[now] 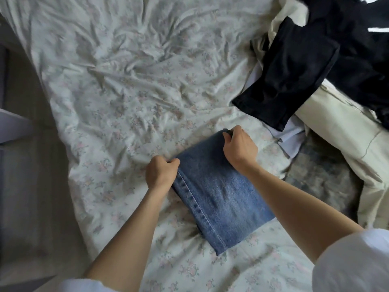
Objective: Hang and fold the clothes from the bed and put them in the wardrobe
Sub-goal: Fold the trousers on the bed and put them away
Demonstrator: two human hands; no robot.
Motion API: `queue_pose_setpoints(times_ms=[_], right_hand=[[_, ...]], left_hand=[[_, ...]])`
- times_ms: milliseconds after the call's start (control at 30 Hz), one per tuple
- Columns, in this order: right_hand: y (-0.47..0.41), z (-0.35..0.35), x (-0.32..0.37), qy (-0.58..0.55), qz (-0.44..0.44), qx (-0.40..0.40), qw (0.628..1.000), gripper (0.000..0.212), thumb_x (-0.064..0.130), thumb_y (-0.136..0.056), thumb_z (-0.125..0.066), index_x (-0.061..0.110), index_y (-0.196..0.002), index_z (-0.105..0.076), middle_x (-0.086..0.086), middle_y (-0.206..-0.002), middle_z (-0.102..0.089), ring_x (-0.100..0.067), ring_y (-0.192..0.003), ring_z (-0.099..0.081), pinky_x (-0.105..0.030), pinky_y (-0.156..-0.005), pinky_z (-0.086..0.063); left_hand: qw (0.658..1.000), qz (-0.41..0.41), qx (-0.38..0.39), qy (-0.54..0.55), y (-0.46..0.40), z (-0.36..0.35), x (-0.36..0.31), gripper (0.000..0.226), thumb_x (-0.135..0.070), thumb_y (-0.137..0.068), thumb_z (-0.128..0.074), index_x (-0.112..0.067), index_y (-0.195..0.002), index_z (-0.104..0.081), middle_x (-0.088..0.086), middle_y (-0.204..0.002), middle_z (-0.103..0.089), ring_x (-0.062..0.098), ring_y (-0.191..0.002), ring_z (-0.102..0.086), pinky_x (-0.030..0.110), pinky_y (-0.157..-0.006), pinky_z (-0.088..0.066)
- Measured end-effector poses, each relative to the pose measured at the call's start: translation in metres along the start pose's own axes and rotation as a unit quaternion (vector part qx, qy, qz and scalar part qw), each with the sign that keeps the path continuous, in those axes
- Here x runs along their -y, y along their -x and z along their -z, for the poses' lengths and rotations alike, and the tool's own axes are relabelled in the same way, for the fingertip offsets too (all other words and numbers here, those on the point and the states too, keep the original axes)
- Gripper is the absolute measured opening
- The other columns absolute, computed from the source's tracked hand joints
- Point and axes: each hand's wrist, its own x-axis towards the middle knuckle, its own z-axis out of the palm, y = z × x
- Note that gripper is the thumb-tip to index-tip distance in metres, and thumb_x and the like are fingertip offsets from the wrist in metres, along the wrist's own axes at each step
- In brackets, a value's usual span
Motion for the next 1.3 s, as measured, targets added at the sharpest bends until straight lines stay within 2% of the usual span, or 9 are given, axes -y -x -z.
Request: queue_pose_setpoints(times_ms=[133,333,500,667,767,867,1033,1200,1300], right_hand=[[0.006,0.001,-0.008,-0.022,-0.010,-0.049,0.999,0.026,0.032,-0.101,-0.035,0.009,-0.100,-0.046,-0.009,-0.101,-0.061,-0.031,-0.087,-0.055,-0.034,-0.064,-0.033],[0.010,0.001,-0.010,-0.059,-0.044,-0.074,0.995,0.024,0.028,-0.101,-0.035,0.009,-0.099,-0.048,-0.010,-0.102,-0.062,-0.032,-0.090,-0.055,-0.035,-0.068,-0.033],[0.031,-0.008,-0.016,0.017,0.028,-0.116,0.993,0.033,0.020,-0.096,-0.040,0.016,-0.126,-0.050,-0.005,-0.124,-0.054,-0.025,-0.115,-0.047,-0.044,-0.099,-0.028],[0.098,-0.042,-0.041,0.128,0.190,-0.102,0.968,0.048,0.029,-0.088,-0.039,0.020,-0.133,-0.051,-0.010,-0.142,-0.046,-0.032,-0.134,-0.038,-0.058,-0.110,-0.017],[0.131,-0.055,-0.066,0.129,0.159,-0.107,0.973,0.049,0.032,-0.087,-0.041,0.026,-0.135,-0.050,-0.009,-0.146,-0.042,-0.030,-0.136,-0.036,-0.058,-0.110,-0.018],[0.155,-0.060,-0.081,0.120,0.086,-0.099,0.984,0.051,0.038,-0.088,-0.041,0.030,-0.138,-0.042,-0.010,-0.148,-0.039,-0.028,-0.138,-0.030,-0.062,-0.108,-0.019],[0.180,-0.067,-0.071,-0.007,-0.134,-0.117,0.984,0.062,0.049,-0.084,-0.041,0.027,-0.141,-0.034,-0.020,-0.150,-0.028,-0.035,-0.139,-0.021,-0.058,-0.104,-0.029],[0.184,-0.072,-0.047,-0.267,-0.253,-0.170,0.914,0.076,0.039,-0.087,-0.060,0.035,-0.148,-0.016,-0.005,-0.157,0.011,-0.020,-0.145,-0.002,-0.015,-0.106,-0.013],[0.179,-0.076,-0.045,-0.326,-0.251,-0.210,0.887,0.079,0.031,-0.085,-0.065,0.036,-0.147,-0.018,-0.001,-0.157,0.005,-0.016,-0.144,-0.011,-0.016,-0.108,-0.014]], left_hand=[[0.962,0.120,-0.010,0.245,0.018,0.001,0.005,0.042,-0.015,-0.086,-0.058,-0.013,-0.050,-0.037,-0.003,-0.045,-0.038,0.013,-0.046,-0.033,0.020,-0.042,-0.027],[0.806,0.301,0.008,0.509,0.016,-0.005,0.003,0.014,-0.013,-0.084,-0.057,-0.010,-0.073,-0.048,0.008,-0.064,-0.055,0.022,-0.060,-0.048,0.030,-0.057,-0.041],[0.991,0.042,-0.086,0.091,0.014,-0.012,0.005,0.018,-0.014,-0.085,-0.054,-0.007,-0.102,-0.054,0.017,-0.120,-0.056,0.035,-0.112,-0.051,0.043,-0.087,-0.042],[0.906,-0.376,-0.012,-0.195,0.012,-0.029,-0.007,0.053,-0.039,-0.094,-0.030,-0.018,-0.140,-0.044,0.011,-0.150,-0.036,0.034,-0.138,-0.031,0.055,-0.105,-0.030],[0.862,-0.396,0.065,-0.309,0.007,-0.039,0.002,0.065,-0.053,-0.088,-0.022,-0.023,-0.144,-0.038,0.012,-0.147,-0.041,0.034,-0.127,-0.048,0.051,-0.096,-0.042],[0.860,-0.360,0.082,-0.354,-0.006,-0.035,0.010,0.074,-0.069,-0.084,-0.010,-0.036,-0.150,-0.002,0.007,-0.157,-0.017,0.030,-0.140,-0.027,0.049,-0.107,-0.028],[0.854,-0.360,0.153,-0.342,-0.013,-0.026,-0.015,0.083,-0.069,-0.086,-0.034,-0.039,-0.147,0.014,0.005,-0.157,-0.012,0.031,-0.139,-0.022,0.047,-0.110,-0.026],[0.855,-0.373,0.189,-0.309,-0.019,-0.032,-0.032,0.098,-0.069,-0.077,-0.053,-0.047,-0.143,0.017,0.007,-0.154,-0.013,0.034,-0.135,-0.028,0.045,-0.107,-0.032],[0.867,-0.360,0.199,-0.279,-0.020,-0.033,-0.035,0.100,-0.067,-0.075,-0.060,-0.052,-0.143,0.011,0.005,-0.151,-0.019,0.034,-0.129,-0.039,0.043,-0.099,-0.040]])
